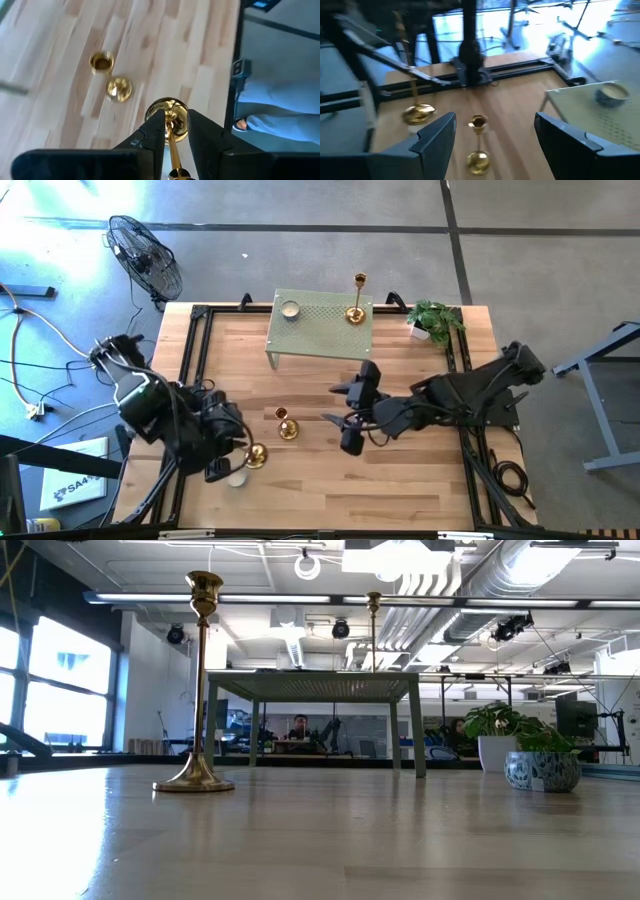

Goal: Stock candles and holders on shelf
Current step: Align the bottom gold candle holder with the other gold candle holder on the shelf

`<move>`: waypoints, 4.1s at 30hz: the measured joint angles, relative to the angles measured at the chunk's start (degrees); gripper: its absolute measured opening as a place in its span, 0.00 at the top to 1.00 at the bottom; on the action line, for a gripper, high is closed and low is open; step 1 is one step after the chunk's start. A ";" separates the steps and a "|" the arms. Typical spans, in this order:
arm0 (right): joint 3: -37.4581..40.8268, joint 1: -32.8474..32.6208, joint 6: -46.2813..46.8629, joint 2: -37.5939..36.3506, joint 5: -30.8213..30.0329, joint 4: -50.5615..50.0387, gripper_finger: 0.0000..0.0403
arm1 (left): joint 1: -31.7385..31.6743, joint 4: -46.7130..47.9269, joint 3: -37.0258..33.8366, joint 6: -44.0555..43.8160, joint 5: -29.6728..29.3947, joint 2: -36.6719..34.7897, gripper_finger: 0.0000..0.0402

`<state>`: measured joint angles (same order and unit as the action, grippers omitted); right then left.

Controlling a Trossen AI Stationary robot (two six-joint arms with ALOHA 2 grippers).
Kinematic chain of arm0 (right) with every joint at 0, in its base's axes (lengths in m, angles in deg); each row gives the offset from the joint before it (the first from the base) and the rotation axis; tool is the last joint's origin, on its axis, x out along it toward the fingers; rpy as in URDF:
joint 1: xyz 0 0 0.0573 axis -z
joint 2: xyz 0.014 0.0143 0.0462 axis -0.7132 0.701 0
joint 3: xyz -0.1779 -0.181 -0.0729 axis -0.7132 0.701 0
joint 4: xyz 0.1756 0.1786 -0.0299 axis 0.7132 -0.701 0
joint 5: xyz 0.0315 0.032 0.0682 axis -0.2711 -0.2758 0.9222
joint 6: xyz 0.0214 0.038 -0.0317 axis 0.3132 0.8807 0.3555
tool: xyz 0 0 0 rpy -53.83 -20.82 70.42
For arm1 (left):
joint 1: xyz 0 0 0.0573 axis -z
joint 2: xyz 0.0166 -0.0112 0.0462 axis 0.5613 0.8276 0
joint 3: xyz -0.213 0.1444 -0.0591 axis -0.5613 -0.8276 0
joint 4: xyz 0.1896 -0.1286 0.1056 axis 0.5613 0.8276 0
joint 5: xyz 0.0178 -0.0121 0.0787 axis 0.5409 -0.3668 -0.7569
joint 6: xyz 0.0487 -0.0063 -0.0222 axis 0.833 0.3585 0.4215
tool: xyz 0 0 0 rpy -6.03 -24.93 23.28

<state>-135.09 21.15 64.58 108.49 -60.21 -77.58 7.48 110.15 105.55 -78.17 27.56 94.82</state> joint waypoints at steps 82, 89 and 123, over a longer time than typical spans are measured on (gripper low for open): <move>-0.22 10.19 -10.79 8.26 26.77 7.73 0.99 | -27.69 -27.53 2.94 48.79 14.48 1.74 0.79; -0.12 10.15 -11.05 7.86 27.11 5.97 0.99 | -27.73 -34.00 8.65 52.64 13.71 1.31 0.75; -0.04 6.96 -1.05 -26.61 -7.28 -25.82 0.99 | -18.72 -12.22 19.64 51.63 3.24 -8.04 0.73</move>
<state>-135.12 28.11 63.54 81.89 -67.48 -103.40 -11.24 97.94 125.19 -26.54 30.80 86.78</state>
